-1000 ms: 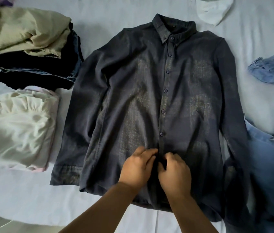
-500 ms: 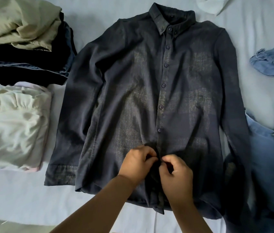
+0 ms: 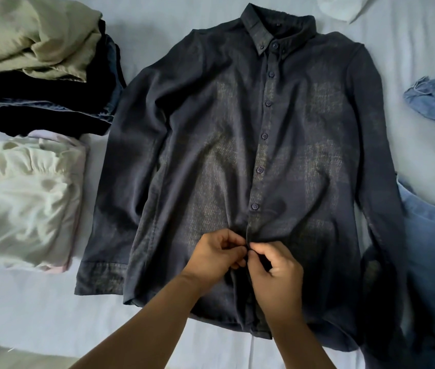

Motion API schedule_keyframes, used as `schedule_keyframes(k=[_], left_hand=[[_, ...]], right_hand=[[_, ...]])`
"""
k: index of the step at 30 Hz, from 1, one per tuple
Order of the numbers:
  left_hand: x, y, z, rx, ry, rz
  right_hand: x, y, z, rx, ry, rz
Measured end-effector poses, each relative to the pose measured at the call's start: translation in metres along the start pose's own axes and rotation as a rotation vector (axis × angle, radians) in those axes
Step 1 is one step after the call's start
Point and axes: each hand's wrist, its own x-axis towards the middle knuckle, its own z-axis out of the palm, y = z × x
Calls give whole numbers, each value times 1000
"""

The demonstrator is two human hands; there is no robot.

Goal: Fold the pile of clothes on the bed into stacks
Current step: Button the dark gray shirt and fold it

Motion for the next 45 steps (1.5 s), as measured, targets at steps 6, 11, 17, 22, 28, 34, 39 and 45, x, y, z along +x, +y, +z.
schedule_keyframes(k=[6,11,17,22,28,34,39,45], left_hand=[[2,1,-2,-8,-16,-23],[4,4,-5,57,-16,-12],[7,2,-2,118,-4,16],[6,0,-1,97,25,13],[6,2,-1,66,7,-14],[7,4,-4,36,-16,-37],[7,5,-3,29,-17,-39],[13,2,0,262,58,45]], right_hand=[[-1,3,4,-13,-7,-5],[-1,2,3,-70,-22,-27],[-4,2,4,-41,-35,47],[-3,2,1,21,-60,40],[-5,2,-1,59,-56,16],[0,6,-2,140,-87,40],[3,14,1,25,-100,44],[-2,18,5,-37,-106,61]])
